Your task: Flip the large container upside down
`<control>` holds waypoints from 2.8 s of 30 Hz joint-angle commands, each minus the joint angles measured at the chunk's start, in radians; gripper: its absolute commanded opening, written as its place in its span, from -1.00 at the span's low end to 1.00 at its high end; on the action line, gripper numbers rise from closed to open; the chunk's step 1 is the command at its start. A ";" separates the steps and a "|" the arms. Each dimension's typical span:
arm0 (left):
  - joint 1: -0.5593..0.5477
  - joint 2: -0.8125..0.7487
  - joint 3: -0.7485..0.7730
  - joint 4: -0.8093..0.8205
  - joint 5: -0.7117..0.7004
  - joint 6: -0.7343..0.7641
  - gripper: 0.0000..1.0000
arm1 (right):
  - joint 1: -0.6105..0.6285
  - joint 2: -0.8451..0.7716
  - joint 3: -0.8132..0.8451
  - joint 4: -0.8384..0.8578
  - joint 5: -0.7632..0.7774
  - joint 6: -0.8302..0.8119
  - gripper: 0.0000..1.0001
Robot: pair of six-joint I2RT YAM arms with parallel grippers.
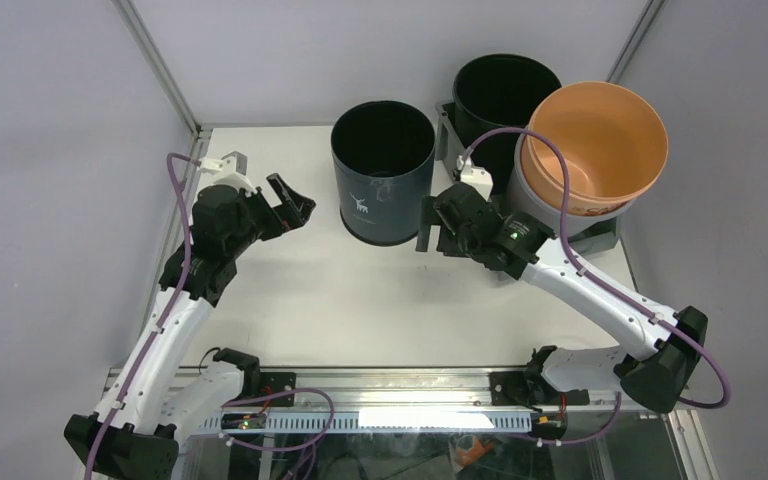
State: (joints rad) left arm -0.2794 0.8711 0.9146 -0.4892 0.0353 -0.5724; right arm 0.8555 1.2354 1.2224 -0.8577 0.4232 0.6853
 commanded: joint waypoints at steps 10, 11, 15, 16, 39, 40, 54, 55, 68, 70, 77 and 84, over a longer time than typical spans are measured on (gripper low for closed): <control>0.011 -0.043 0.123 0.057 0.026 0.183 0.98 | 0.005 -0.001 0.000 0.062 -0.028 -0.025 0.99; 0.011 -0.039 0.143 0.057 0.050 0.210 0.98 | 0.005 -0.001 -0.004 0.063 -0.036 -0.029 0.99; 0.002 0.046 0.272 0.078 0.148 0.261 0.98 | 0.006 -0.024 -0.024 0.067 -0.071 -0.045 0.99; -0.007 0.088 0.313 0.078 0.162 0.271 0.98 | 0.006 -0.038 -0.031 0.074 -0.079 -0.046 0.99; -0.368 0.886 0.924 -0.006 0.201 0.569 0.93 | 0.007 -0.295 -0.037 0.002 -0.083 -0.044 0.99; -0.376 0.903 0.936 -0.012 0.190 0.573 0.92 | 0.006 -0.298 -0.038 -0.002 -0.081 -0.041 0.99; -0.508 1.069 1.080 -0.171 -0.094 0.667 0.25 | 0.007 -0.295 -0.055 0.003 -0.072 -0.032 0.99; -0.508 1.074 1.086 -0.177 -0.101 0.665 0.18 | 0.006 -0.294 -0.055 0.004 -0.073 -0.030 0.99; -0.510 1.038 1.097 -0.190 -0.143 0.633 -1.00 | 0.007 -0.284 -0.051 0.014 -0.088 -0.023 0.99; -0.509 0.989 1.095 -0.190 -0.146 0.614 -1.00 | 0.006 -0.282 -0.045 0.017 -0.103 -0.027 0.99; -0.443 0.781 1.058 -0.190 -0.136 0.489 -1.00 | 0.007 -0.241 -0.023 0.140 -0.204 -0.039 0.99; -0.158 0.522 0.859 -0.101 0.081 0.226 -1.00 | 0.005 -0.184 -0.056 0.409 -0.375 -0.026 0.99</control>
State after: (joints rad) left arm -0.5888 1.6447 1.8404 -0.7788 0.0513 -0.2268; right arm 0.8555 1.0237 1.1515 -0.6762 0.1680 0.6483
